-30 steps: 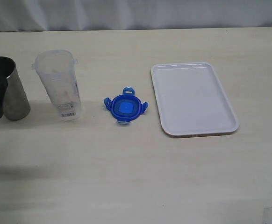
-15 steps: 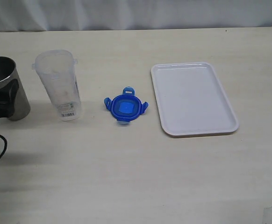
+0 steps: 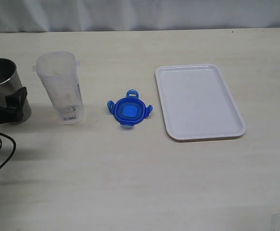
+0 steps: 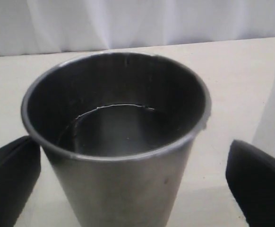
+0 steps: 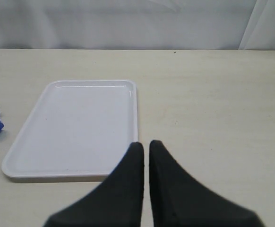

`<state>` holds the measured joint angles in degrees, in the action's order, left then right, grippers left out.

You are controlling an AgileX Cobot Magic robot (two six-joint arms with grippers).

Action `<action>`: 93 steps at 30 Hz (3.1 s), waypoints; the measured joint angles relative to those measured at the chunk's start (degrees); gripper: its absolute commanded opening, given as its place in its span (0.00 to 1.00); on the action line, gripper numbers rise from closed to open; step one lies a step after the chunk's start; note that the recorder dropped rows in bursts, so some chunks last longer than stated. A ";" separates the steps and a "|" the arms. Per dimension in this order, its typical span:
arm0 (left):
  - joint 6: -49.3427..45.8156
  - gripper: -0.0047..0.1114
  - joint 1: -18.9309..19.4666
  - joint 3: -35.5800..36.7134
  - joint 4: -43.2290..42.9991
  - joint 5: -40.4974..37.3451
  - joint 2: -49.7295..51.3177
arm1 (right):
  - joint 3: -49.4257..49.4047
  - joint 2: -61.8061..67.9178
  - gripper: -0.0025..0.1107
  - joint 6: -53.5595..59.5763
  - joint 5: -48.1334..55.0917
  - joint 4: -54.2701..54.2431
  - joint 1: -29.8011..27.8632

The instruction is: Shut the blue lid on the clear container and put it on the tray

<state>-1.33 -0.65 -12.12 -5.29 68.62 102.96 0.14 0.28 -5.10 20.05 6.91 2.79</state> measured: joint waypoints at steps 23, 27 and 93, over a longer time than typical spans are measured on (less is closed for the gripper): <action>0.83 0.93 0.00 -6.61 0.00 0.24 8.94 | 0.00 0.00 0.06 0.00 0.00 0.00 0.00; 0.83 0.93 0.00 -7.13 0.00 0.47 9.55 | 0.00 0.00 0.06 0.00 0.00 0.00 0.00; 0.83 0.93 0.00 -7.78 2.40 0.37 9.63 | 0.00 0.00 0.06 0.00 0.00 0.00 0.00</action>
<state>-0.51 -0.65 -19.89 -2.89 68.99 112.60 0.14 0.28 -5.10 20.05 6.91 2.79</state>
